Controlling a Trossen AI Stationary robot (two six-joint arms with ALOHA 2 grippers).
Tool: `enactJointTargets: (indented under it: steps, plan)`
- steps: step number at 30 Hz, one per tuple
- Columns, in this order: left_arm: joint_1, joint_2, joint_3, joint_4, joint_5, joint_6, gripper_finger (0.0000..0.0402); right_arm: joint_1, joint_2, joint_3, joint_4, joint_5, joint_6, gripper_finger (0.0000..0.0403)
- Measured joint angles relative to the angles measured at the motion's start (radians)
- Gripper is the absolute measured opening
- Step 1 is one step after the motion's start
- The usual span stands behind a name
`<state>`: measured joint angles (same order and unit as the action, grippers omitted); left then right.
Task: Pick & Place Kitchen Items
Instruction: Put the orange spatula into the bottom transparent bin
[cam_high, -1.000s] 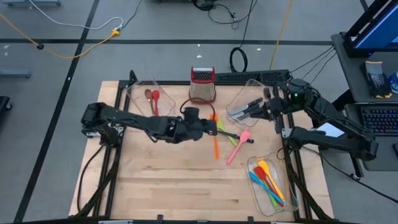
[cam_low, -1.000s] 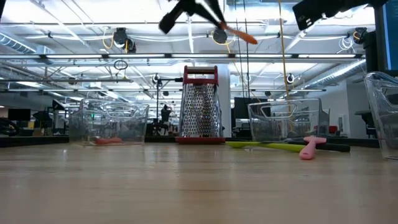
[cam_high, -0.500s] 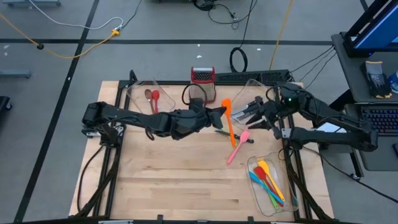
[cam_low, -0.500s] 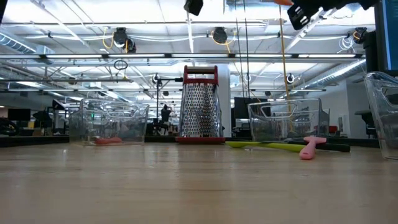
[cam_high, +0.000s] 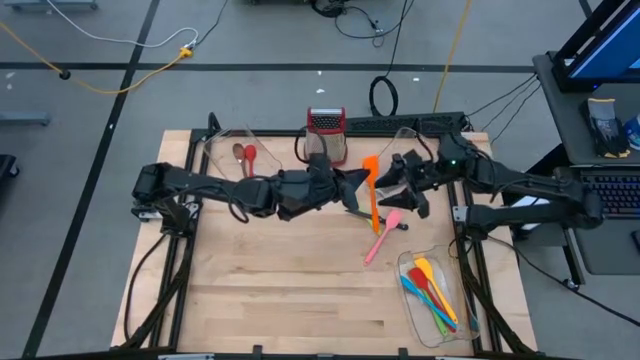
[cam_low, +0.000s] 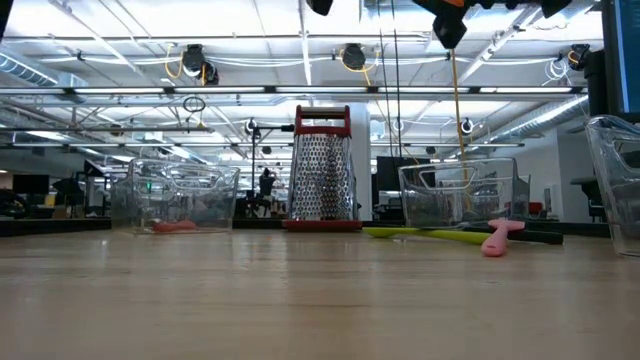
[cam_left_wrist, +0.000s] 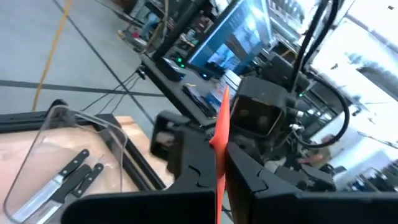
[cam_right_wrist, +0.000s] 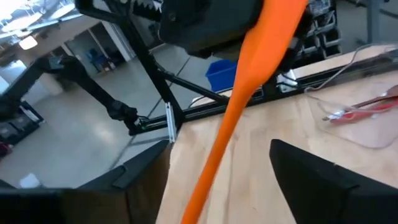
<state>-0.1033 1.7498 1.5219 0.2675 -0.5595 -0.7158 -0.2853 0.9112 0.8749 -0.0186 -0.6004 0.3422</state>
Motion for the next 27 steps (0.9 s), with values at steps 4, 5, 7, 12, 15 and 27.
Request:
enactJointTargets:
  steps: [4,5,7,12,15,27]
  plan:
    - [0.023,0.0,0.0,0.006,0.071,0.019,0.0001,0.025,0.046,0.0,0.031,0.015,0.024,0.0286]
    - [0.028,0.0,0.0,0.006,0.09,0.025,0.0001,0.033,0.055,0.0,0.03,0.032,0.024,0.0287]
    - [0.035,0.0,0.0,0.006,0.122,0.03,0.0001,0.046,0.069,0.0,0.031,0.071,0.012,0.0288]
    - [0.047,0.0,0.0,0.006,0.166,0.032,0.0,0.065,0.09,0.0,0.041,0.107,0.01,0.028]
    - [0.05,0.0,0.0,0.006,0.175,0.043,0.0,0.065,0.09,0.0,0.036,0.107,0.012,0.0274]
    - [0.052,0.0,0.0,0.006,0.176,0.067,0.0,0.065,0.09,0.0,-0.033,0.158,0.026,0.0209]
